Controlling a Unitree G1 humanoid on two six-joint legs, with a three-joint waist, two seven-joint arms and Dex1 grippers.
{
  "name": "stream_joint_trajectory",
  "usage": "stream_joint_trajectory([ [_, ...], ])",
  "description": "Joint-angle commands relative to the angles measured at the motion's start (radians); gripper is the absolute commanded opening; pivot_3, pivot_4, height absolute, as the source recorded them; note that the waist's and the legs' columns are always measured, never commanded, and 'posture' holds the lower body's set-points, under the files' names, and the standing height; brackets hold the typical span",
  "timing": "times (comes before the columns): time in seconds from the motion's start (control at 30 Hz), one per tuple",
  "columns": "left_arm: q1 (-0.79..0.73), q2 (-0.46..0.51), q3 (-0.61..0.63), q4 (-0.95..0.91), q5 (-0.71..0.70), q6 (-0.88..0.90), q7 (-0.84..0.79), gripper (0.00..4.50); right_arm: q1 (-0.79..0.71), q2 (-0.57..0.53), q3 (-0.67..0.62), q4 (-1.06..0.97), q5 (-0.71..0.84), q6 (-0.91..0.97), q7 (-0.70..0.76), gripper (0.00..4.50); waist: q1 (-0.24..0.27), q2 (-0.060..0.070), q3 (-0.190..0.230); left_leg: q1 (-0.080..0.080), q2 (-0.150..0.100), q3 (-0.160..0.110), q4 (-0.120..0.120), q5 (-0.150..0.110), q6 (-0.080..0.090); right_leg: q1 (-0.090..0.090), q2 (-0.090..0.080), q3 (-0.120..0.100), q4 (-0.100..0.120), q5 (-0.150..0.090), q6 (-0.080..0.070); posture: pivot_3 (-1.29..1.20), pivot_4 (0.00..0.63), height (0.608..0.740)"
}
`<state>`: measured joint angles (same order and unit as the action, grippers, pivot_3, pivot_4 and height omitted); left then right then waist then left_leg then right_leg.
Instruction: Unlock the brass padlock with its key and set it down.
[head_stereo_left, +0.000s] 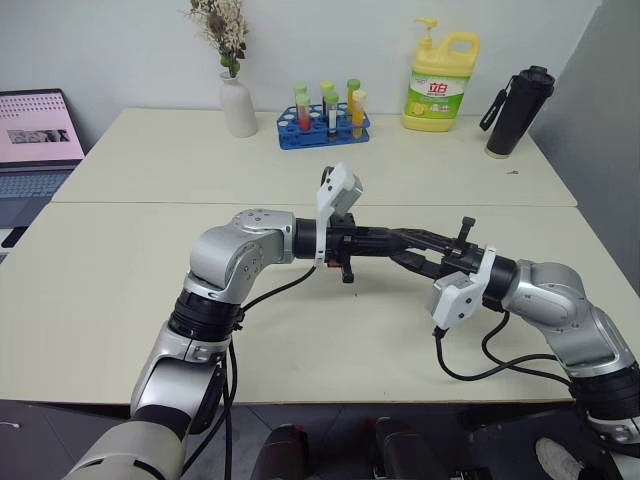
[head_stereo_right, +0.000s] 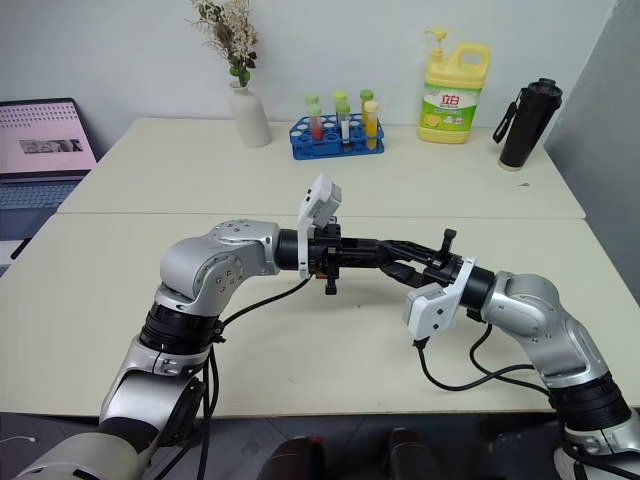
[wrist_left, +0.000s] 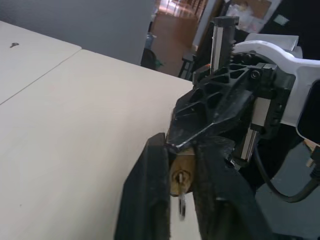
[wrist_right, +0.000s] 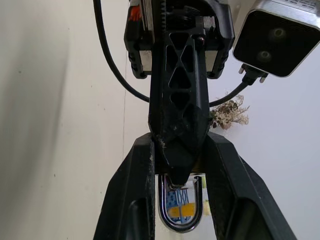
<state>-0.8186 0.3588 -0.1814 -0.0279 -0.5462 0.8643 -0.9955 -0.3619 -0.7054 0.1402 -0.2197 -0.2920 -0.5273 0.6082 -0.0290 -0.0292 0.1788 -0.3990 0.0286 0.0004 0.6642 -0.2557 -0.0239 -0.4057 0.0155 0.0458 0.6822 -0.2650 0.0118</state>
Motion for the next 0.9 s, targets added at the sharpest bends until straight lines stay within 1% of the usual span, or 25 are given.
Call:
stream_joint_trajectory([
  [0.03, -0.014, 0.015, 0.019, -0.007, 0.003, -0.01, 0.01, 0.19, -0.002, -0.004, -0.02, -0.042, 0.019, -0.025, -0.01, 0.92, 0.0, 0.0, 0.0, 0.0, 0.0, 0.0, 0.0, 0.0, 0.0, 0.0, 0.0, 0.0, 0.0, 0.0, 0.0, 0.0, 0.15, 0.74],
  [0.2, -0.01, 0.015, 0.017, -0.011, 0.001, -0.009, 0.01, 0.19, -0.001, -0.005, -0.022, -0.038, 0.059, 0.025, 0.016, 0.92, 0.0, 0.0, 0.0, 0.0, 0.0, 0.0, 0.0, 0.0, 0.0, 0.0, 0.0, 0.0, 0.0, 0.0, 0.0, 0.0, 0.15, 0.74],
  [0.37, -0.007, 0.027, 0.012, -0.017, -0.004, -0.025, -0.015, 0.19, 0.014, -0.043, -0.077, -0.032, 0.137, 0.087, 0.05, 2.69, 0.001, 0.0, 0.0, 0.0, 0.0, 0.0, 0.0, 0.0, 0.0, 0.0, 0.0, 0.0, 0.0, 0.0, 0.0, 0.0, 0.15, 0.74],
  [0.4, -0.007, 0.029, 0.013, -0.015, -0.006, -0.028, -0.019, 0.19, 0.028, -0.057, -0.085, -0.034, 0.156, 0.112, 0.067, 3.1, 0.001, 0.0, 0.0, 0.0, 0.0, 0.0, 0.0, 0.0, 0.0, 0.0, 0.0, 0.0, 0.0, 0.0, 0.0, 0.0, 0.15, 0.74],
  [0.47, -0.007, 0.034, 0.012, -0.01, -0.009, -0.037, -0.033, 0.19, 0.072, -0.086, -0.106, -0.052, 0.222, 0.178, 0.112, 3.76, 0.001, 0.0, 0.0, 0.0, 0.0, 0.0, 0.0, 0.0, 0.0, 0.0, 0.0, 0.0, 0.0, 0.0, 0.0, 0.0, 0.15, 0.74],
  [0.5, -0.007, 0.036, 0.012, -0.008, -0.009, -0.041, -0.038, 0.19, 0.089, -0.096, -0.115, -0.062, 0.248, 0.201, 0.129, 3.8, 0.002, 0.0, 0.0, 0.0, 0.0, 0.0, 0.0, 0.0, 0.0, 0.0, 0.0, 0.0, 0.0, 0.0, 0.0, 0.0, 0.15, 0.74],
  [0.6, -0.011, 0.044, 0.016, 0.008, -0.018, -0.044, -0.067, 0.19, 0.176, -0.13, -0.162, -0.175, 0.421, 0.395, 0.196, 3.81, 0.003, 0.0, 0.0, 0.0, 0.0, 0.0, 0.0, 0.0, 0.0, 0.0, 0.0, 0.0, 0.0, 0.0, 0.0, 0.0, 0.15, 0.74],
  [0.67, -0.014, 0.046, 0.017, 0.014, -0.024, -0.043, -0.082, 0.19, 0.201, -0.143, -0.183, -0.243, 0.497, 0.482, 0.216, 3.81, 0.001, 0.0, 0.0, 0.0, 0.0, -0.001, 0.0, 0.0, 0.0, 0.0, 0.0, -0.001, 0.0, 0.0, 0.0, 0.0, 0.15, 0.74],
  [0.77, -0.023, 0.049, 0.014, 0.024, -0.025, -0.05, -0.113, 0.19, 0.229, -0.163, -0.204, -0.348, 0.609, 0.626, 0.239, 3.28, -0.002, 0.0, 0.0, 0.0, 0.0, -0.001, 0.0, 0.0, 0.0, 0.0, 0.0, -0.001, 0.0, -0.001, 0.002, 0.0, 0.15, 0.74],
  [0.9, -0.034, 0.047, 0.013, 0.035, -0.02, -0.048, -0.133, 0.19, 0.224, -0.166, -0.215, -0.422, 0.708, 0.762, 0.236, 1.86, -0.001, 0.0, 0.0, 0.0, 0.0, -0.001, 0.0, 0.0, 0.0, 0.0, 0.001, -0.001, 0.0, -0.001, 0.002, 0.0, 0.15, 0.74],
])
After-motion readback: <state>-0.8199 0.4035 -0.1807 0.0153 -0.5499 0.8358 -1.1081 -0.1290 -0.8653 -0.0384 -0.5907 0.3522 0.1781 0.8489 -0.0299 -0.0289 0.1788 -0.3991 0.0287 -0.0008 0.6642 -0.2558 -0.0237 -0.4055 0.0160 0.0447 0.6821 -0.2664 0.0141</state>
